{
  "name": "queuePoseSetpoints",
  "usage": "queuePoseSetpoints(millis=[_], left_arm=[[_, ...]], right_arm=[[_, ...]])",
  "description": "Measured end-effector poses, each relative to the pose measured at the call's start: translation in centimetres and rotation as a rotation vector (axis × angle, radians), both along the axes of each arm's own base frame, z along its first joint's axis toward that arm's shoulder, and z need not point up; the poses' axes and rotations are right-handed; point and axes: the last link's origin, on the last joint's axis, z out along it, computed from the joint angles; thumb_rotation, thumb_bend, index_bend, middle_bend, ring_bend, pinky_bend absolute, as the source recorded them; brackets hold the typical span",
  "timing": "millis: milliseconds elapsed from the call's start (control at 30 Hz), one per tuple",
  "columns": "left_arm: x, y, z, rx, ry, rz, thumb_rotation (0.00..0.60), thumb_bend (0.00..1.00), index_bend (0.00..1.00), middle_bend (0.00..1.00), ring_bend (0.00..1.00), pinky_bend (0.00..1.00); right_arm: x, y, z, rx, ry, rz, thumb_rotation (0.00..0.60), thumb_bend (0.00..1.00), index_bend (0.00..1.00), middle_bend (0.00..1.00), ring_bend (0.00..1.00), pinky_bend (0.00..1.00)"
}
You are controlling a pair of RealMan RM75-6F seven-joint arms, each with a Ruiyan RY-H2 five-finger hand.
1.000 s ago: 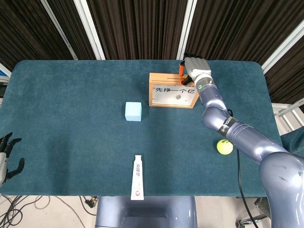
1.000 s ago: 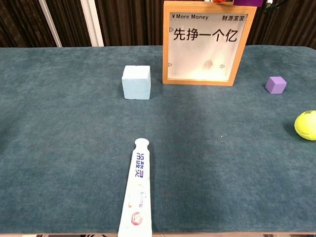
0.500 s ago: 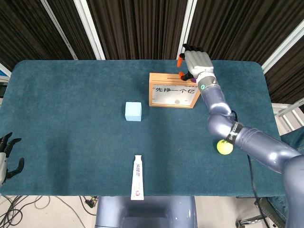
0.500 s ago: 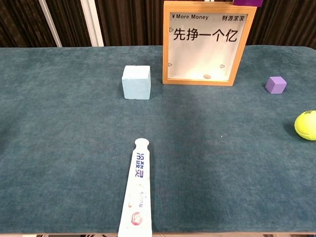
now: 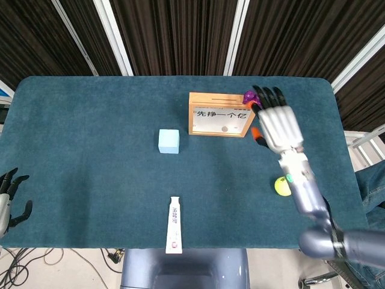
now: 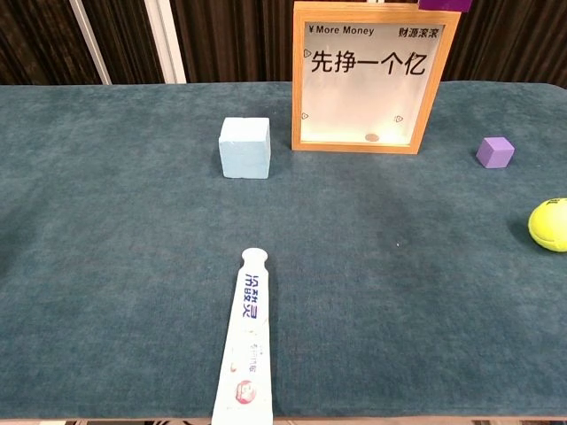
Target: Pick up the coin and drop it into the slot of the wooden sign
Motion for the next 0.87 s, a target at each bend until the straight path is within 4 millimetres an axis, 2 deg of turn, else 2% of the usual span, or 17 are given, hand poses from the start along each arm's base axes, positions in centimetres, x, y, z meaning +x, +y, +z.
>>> queuePoseSetpoints(millis=[167,267,467,767,867], left_arm=[[0.1,-0.1,0.0,-0.003,0.002,-0.010,0.600,0.45,0.20,0.00,0.00,0.08],[0.1,-0.2,-0.1,-0.005,0.008,-0.017,0.600,0.45,0.20,0.00,0.00,0.08],[0.4,-0.3,-0.1,-0.001,0.028,-0.042,0.600,0.45,0.20,0.00,0.00,0.08],[0.6,-0.7,-0.1,0.005,0.042,-0.056,0.600,0.45,0.20,0.00,0.00,0.08],[0.6,-0.7,-0.1,0.007,0.040,-0.056,0.600,0.45,0.20,0.00,0.00,0.08]], right_arm=[[-5.2,6.1,-0.3,-0.068,0.035,-0.033,0.600,0.48,0.23,0.02,0.00,0.00],[-7.7,9.6,-0.9,-0.079,0.038,-0.069,0.600,0.48,0.22,0.02,0.00,0.00],[-10.9,14.9,-2.1,-0.063,0.029,-0.123,0.600,0.48,0.20,0.02,0.00,0.00],[-14.1,18.3,-2.5,-0.023,0.016,-0.188,0.600,0.47,0.17,0.02,0.00,0.00],[-14.7,18.7,-2.4,-0.030,0.017,-0.196,0.600,0.48,0.16,0.02,0.00,0.00]])
